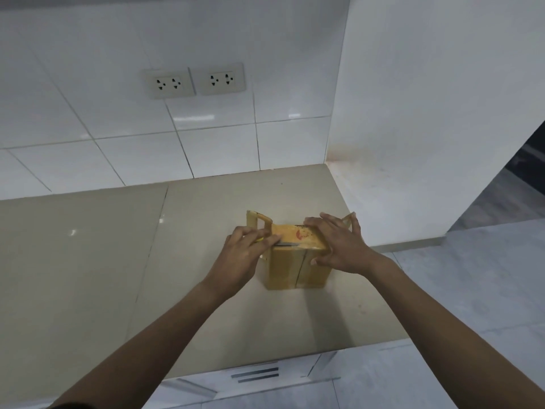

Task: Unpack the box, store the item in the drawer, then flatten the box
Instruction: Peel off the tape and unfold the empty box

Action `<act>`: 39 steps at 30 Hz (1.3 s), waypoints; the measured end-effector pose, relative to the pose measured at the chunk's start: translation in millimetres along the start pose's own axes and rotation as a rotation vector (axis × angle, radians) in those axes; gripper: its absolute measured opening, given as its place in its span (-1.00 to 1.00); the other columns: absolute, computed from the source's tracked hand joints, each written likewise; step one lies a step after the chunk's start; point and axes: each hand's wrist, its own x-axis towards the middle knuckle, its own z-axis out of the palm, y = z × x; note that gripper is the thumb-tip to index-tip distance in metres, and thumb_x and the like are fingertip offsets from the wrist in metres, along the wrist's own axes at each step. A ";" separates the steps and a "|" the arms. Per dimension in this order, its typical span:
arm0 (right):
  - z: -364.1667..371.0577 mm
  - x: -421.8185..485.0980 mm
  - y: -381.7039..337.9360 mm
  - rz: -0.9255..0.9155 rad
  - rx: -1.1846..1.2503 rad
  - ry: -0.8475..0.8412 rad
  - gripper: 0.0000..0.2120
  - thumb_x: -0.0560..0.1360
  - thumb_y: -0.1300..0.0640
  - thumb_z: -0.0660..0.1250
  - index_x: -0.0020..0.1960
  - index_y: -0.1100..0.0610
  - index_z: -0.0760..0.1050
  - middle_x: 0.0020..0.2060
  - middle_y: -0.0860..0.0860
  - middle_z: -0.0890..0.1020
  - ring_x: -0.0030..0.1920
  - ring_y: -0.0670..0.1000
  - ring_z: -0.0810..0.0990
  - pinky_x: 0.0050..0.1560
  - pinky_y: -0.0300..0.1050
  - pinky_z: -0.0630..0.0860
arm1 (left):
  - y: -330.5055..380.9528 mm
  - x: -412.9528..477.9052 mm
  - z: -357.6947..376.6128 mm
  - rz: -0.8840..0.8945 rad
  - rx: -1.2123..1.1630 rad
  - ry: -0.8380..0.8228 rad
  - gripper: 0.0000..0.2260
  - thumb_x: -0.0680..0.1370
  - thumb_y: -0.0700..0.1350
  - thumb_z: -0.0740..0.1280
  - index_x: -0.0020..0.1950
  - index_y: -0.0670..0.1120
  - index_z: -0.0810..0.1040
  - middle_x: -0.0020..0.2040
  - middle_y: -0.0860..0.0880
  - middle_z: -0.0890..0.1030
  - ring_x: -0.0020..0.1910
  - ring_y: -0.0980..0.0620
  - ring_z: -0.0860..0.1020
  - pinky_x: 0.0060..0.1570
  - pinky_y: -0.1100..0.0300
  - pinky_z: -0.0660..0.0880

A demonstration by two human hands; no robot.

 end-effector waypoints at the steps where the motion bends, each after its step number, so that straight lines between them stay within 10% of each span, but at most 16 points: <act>1: 0.4 0.3 -0.1 -0.006 -0.001 -0.002 -0.23 0.34 -0.11 0.47 0.42 -0.15 0.14 0.45 -0.17 0.27 0.54 -0.06 -0.01 0.42 0.33 -0.34 | 0.9 -3.6 0.9 -0.001 0.000 0.014 -0.53 0.50 -0.28 0.23 0.37 0.07 0.43 0.25 -0.03 0.57 0.14 -0.10 0.41 0.01 -0.05 0.51; 9: -1.4 -2.1 -1.7 0.016 0.003 -0.017 -0.22 0.34 -0.11 0.47 0.43 -0.13 0.13 0.46 -0.12 0.26 0.55 -0.05 -0.03 0.43 0.33 -0.33 | 6.3 29.9 -51.0 0.283 0.272 0.067 -0.53 0.45 -0.34 0.25 0.32 -0.01 0.50 0.28 -0.07 0.56 0.24 -0.16 0.47 0.14 -0.03 0.33; 15: -1.4 -2.3 -3.6 0.023 -0.063 -0.016 -0.17 0.34 -0.16 0.46 0.47 -0.13 0.11 0.53 -0.14 0.14 0.55 -0.02 -0.06 0.45 0.35 -0.29 | 7.5 7.5 -49.8 -0.022 0.080 0.242 -0.55 0.52 -0.34 0.31 0.37 -0.03 0.48 0.24 -0.09 0.58 0.18 -0.16 0.46 0.07 -0.03 0.44; 21: 3.1 -12.1 -19.0 -0.102 -0.261 0.269 -0.35 0.29 0.01 0.48 0.35 -0.10 0.38 0.37 0.04 0.40 0.33 0.16 0.38 0.39 0.25 0.19 | 24.6 -95.1 37.4 0.061 0.124 -0.081 -0.51 0.41 -0.30 0.19 0.29 0.03 0.51 0.07 -0.06 0.59 0.07 -0.09 0.50 -0.05 0.06 0.41; 28: -6.5 -14.7 -38.2 0.035 -0.115 0.191 -0.51 0.33 -0.16 0.32 0.26 -0.19 0.41 0.28 -0.14 0.43 0.30 0.04 0.33 0.29 0.19 0.24 | 31.4 -108.8 61.5 -0.120 0.088 -0.350 -0.46 0.48 0.16 0.26 0.39 -0.08 0.43 0.32 -0.12 0.52 0.25 -0.14 0.51 0.10 0.00 0.47; 39: -13.5 -15.7 -50.6 0.105 0.000 0.128 -0.66 0.37 -0.09 0.28 0.12 -0.07 0.47 0.25 -0.11 0.45 0.28 0.10 0.32 0.19 0.18 0.31 | 46.5 -13.7 1.5 -0.103 -0.103 0.036 -0.26 0.40 -0.06 0.29 0.54 -0.13 0.12 0.56 -0.09 0.15 0.54 -0.04 0.10 0.44 -0.02 0.12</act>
